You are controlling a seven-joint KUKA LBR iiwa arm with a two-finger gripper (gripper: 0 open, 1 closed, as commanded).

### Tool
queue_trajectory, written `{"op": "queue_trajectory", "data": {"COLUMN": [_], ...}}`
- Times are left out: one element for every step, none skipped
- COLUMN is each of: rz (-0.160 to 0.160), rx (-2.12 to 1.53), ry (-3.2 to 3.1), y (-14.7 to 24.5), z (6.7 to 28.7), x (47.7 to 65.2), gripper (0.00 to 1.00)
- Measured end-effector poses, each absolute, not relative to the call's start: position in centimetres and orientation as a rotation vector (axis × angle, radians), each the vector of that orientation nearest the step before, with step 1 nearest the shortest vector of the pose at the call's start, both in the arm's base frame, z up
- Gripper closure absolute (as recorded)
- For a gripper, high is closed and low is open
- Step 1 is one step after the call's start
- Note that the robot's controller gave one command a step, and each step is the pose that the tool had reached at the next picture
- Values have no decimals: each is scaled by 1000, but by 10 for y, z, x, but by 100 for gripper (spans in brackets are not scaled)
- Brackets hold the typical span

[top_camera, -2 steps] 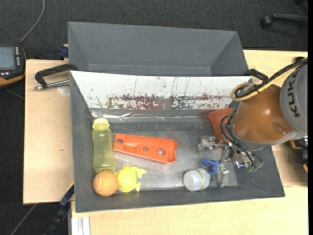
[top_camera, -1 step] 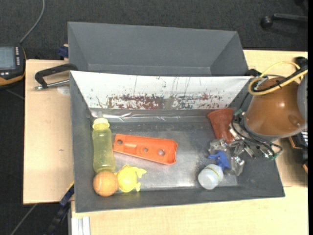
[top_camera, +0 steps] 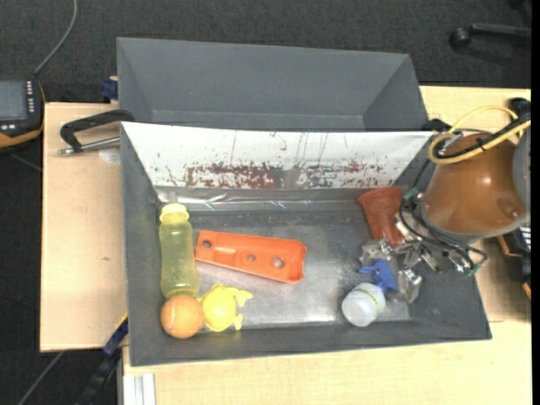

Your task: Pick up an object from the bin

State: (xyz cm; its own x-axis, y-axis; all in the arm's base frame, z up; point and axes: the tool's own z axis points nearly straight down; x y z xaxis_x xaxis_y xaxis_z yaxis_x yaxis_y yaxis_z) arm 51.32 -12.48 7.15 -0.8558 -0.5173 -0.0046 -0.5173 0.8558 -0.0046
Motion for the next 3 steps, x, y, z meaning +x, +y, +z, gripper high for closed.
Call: {"op": "queue_trajectory", "data": {"rz": [-3,-5,1], "rx": [-894,-937,-948], "ry": [3007,2991,2990], "y": [-116,-106,-109], "z": [95,97,145], "x": [501,501,504], "gripper": [100,100,100]}}
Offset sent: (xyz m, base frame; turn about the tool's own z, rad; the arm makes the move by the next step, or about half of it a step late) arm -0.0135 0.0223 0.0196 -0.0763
